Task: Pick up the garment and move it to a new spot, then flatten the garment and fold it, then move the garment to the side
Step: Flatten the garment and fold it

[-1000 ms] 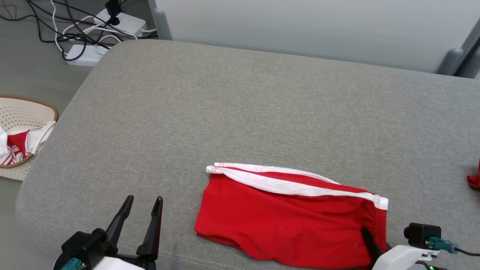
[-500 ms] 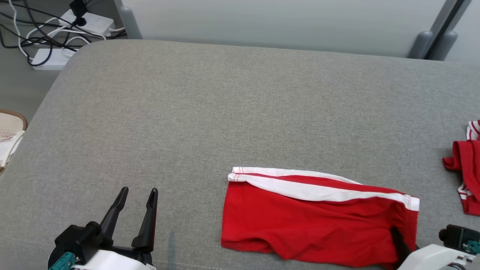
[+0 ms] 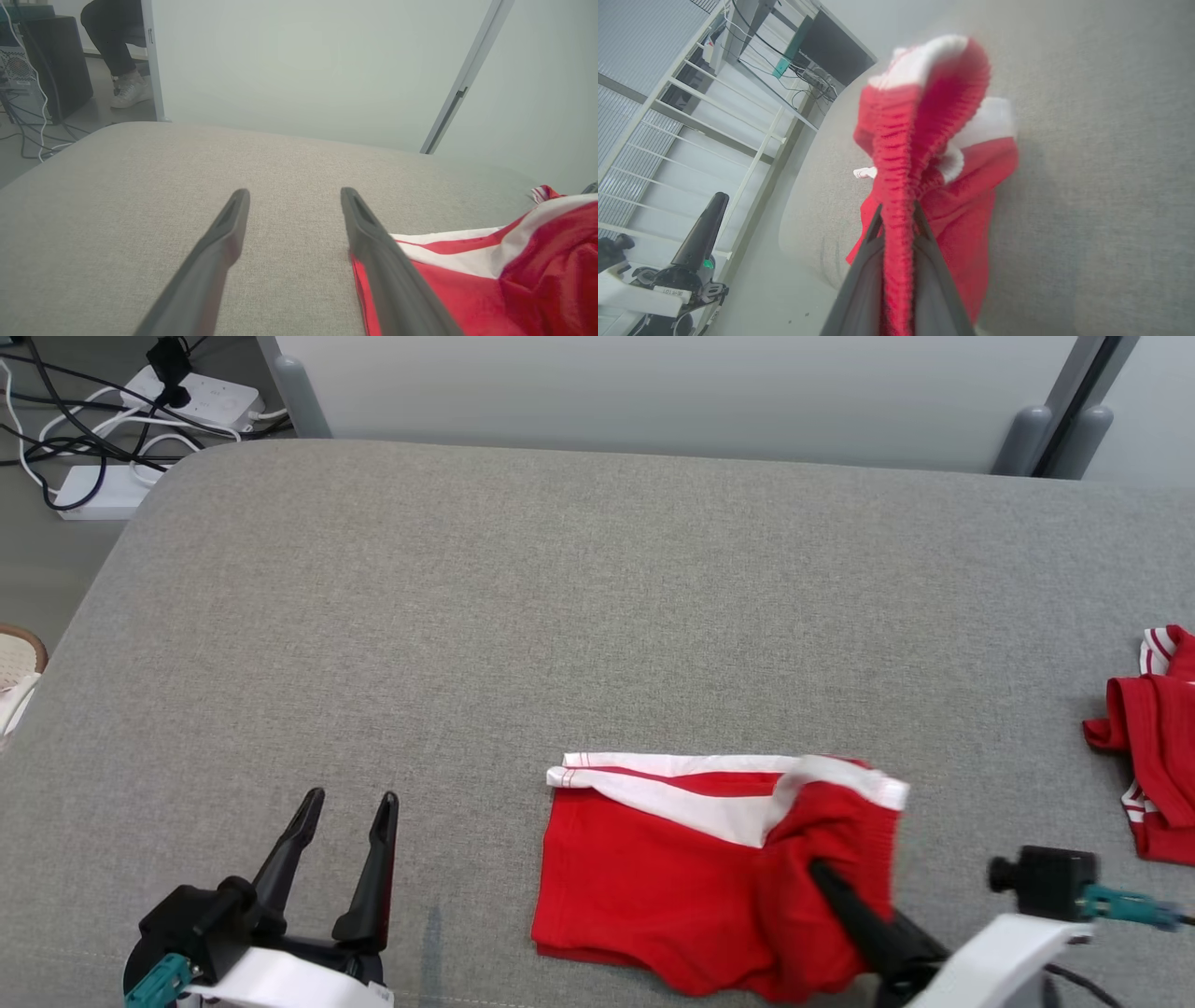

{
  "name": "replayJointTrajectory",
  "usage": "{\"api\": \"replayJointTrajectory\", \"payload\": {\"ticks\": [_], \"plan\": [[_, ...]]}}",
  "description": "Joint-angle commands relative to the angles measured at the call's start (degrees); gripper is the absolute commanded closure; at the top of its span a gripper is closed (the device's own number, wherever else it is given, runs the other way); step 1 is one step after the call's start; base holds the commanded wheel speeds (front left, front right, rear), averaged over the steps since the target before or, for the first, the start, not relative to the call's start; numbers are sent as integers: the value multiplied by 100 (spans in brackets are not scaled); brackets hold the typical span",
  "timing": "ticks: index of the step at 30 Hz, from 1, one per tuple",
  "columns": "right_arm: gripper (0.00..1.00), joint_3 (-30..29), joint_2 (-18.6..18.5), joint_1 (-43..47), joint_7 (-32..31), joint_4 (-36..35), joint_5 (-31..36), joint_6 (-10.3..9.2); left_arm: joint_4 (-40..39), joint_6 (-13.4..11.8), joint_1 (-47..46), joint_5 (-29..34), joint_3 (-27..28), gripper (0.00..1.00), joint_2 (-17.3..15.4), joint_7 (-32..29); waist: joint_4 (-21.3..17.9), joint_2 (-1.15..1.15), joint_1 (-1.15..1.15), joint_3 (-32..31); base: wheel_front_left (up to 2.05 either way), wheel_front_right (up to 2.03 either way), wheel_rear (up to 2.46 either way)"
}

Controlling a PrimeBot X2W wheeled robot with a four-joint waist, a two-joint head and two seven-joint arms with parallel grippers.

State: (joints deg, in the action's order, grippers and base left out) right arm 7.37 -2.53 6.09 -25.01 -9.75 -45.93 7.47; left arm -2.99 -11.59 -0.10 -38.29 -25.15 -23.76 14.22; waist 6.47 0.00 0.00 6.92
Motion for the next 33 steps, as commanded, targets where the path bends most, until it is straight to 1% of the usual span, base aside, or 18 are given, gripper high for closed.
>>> {"api": "replayJointTrajectory", "payload": {"ticks": [1,3,4,6,8,14,15,16,17,18,21,25,29,31,33], "plan": [[100,256,-38,-285,113,-84,-25,2,-121,38,-342,44,229,0,-80,67,20,0,0,5,0,0,0],[100,548,-37,-497,329,251,-87,2,-100,46,-358,51,208,0,-63,68,66,0,0,2,0,0,0],[100,661,-37,-642,497,452,-18,2,-93,49,-368,57,196,0,-57,67,102,0,0,10,0,0,0],[100,917,-36,-916,781,938,-71,2,-77,62,-390,59,167,0,-44,61,177,0,0,19,0,0,0],[100,1185,-36,-1248,1032,1404,12,2,-70,75,-412,60,148,0,-36,58,255,0,0,49,0,0,0],[100,1890,-35,-2001,1525,2529,-179,2,-13,115,-480,63,76,0,4,52,474,0,0,113,0,0,0],[93,1990,-35,-2094,1579,2687,-229,2,-2,121,-487,60,71,0,11,53,496,0,0,121,0,0,0],[10,2106,-35,-2185,1636,2802,-314,2,9,123,-493,58,69,0,18,53,512,0,0,126,0,0,0],[0,2225,-35,-2270,1697,2892,-404,2,19,127,-498,55,65,0,26,54,528,0,0,135,0,0,0],[0,2225,-35,-2270,1697,2892,-404,2,19,127,-498,55,65,0,26,54,528,0,0,135,0,0,0],[0,2711,-35,-2538,1894,3038,-857,2,58,141,-519,50,75,0,53,57,549,0,0,156,0,0,0],[0,3008,-35,-2741,2076,3067,-1175,2,82,161,-542,57,98,0,74,62,523,0,0,177,0,0,0],[0,3108,-35,-2837,2203,2942,-1349,2,99,173,-550,66,124,0,80,64,484,0,0,183,0,0,0],[0,3051,-35,-2892,2409,2807,-1212,2,109,175,-546,72,143,0,81,66,453,0,0,179,0,0,0],[0,2812,-43,-2860,2694,2687,-960,2,113,169,-538,79,169,0,78,67,418,0,0,167,0,0,0]]}}
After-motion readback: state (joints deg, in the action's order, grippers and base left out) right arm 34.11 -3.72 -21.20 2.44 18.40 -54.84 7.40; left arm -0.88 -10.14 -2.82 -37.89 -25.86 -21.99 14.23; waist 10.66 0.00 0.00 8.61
